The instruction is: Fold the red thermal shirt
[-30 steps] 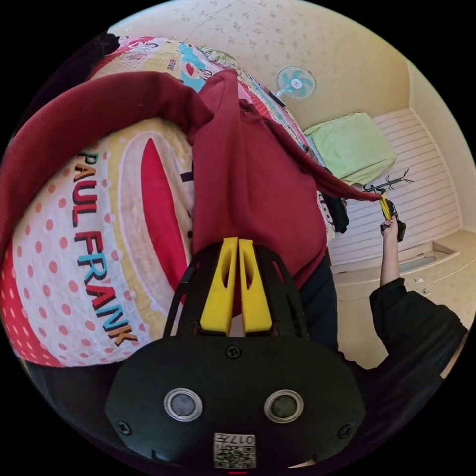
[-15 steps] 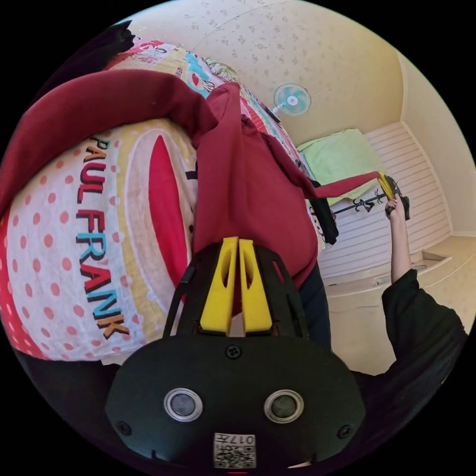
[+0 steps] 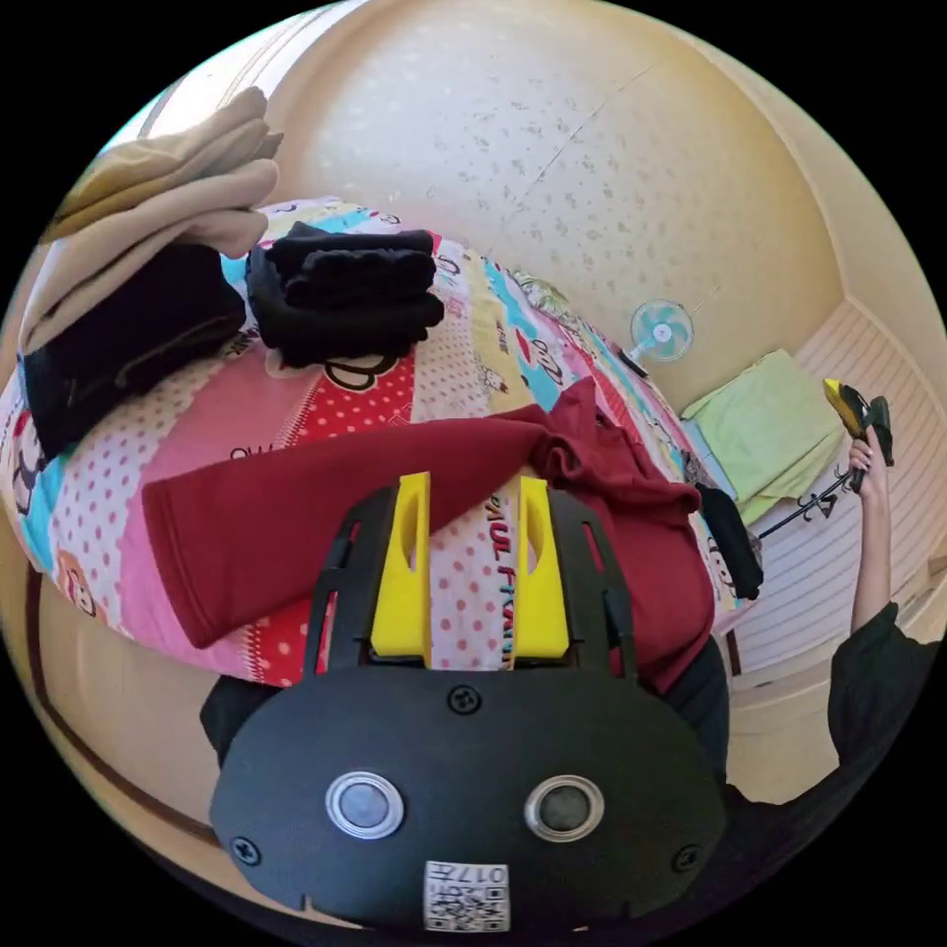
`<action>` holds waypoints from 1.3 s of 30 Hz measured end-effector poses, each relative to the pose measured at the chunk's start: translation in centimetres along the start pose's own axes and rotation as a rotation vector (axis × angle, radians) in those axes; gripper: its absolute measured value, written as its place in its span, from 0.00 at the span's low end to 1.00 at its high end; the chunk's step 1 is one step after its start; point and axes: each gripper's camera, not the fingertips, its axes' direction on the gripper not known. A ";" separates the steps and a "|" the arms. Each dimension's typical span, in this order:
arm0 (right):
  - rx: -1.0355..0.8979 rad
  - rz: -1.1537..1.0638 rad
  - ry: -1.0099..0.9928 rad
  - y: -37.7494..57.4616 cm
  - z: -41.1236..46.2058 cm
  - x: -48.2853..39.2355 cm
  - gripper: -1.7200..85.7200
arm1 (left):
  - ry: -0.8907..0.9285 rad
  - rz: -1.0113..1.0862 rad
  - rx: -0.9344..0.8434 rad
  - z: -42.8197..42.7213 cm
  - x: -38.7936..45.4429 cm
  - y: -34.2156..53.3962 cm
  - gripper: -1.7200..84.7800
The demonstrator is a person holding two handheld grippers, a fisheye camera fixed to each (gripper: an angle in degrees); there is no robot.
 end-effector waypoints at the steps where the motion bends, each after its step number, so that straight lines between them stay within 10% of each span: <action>1: -0.041 0.022 0.016 0.1 1.0 1.0 0.07 | -0.036 0.036 -0.067 1.6 -0.1 -1.2 0.19; 10: -0.262 0.205 -0.134 2.9 12.9 11.1 0.12 | -0.229 0.230 -0.290 5.4 2.9 -4.3 0.09; 15: -0.232 0.233 -0.270 4.3 15.4 14.6 0.08 | -0.357 0.092 -0.043 -4.6 -0.6 -5.1 0.08; 21: -0.203 0.307 -0.256 5.6 17.8 18.3 0.10 | -0.081 -0.105 -0.151 -4.5 -5.6 -3.9 0.13; 25: -0.175 0.307 -0.207 5.6 18.0 19.4 0.11 | -0.128 -0.050 0.005 -7.4 1.4 -0.6 0.19; 31: -0.128 0.207 -0.019 -0.9 18.7 18.7 0.15 | 0.260 0.167 -0.135 -4.6 12.4 -1.0 0.19; 39: -0.371 0.140 0.258 -12.9 31.7 19.0 0.18 | 0.190 0.173 -0.362 8.0 16.1 -4.3 0.18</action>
